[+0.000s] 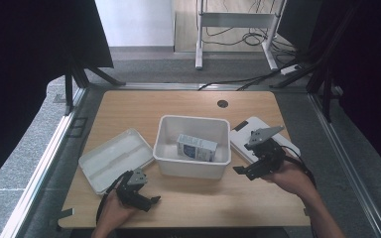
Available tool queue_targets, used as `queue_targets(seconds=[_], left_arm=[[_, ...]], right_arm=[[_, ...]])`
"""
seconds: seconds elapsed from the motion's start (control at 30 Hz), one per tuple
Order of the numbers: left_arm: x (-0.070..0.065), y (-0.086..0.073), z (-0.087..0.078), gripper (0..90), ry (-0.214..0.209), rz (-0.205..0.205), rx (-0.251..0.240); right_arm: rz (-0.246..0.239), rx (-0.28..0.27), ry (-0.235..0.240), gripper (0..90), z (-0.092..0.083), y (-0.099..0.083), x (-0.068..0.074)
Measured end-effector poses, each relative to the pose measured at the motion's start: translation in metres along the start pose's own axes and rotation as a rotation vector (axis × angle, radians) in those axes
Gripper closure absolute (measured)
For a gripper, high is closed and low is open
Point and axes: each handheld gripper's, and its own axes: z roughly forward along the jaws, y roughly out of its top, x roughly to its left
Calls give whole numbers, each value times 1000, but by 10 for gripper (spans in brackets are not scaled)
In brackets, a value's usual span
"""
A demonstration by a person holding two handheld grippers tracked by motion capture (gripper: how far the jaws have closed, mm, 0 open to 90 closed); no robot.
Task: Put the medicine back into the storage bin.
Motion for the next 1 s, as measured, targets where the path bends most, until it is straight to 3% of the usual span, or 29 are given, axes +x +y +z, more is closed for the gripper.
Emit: queue_targets(seconds=[0.13, 0.33, 0.53, 0.8, 1.0], left_arm=[[0, 0, 0, 24, 1, 0, 0], [0, 0, 0, 23, 2, -4, -3], [0, 0, 0, 25, 2, -4, -3], [0, 0, 0, 26, 3, -4, -3], [0, 0, 0, 29, 3, 2, 0]], right_arm=[[27, -56, -12, 128, 6, -18, 2], [33, -58, -83, 111, 25, -44, 9], [74, -97, -74, 87, 51, -66, 15], [135, -84, -93, 89, 91, -99, 15], [160, -77, -94, 90, 106, -113, 15]])
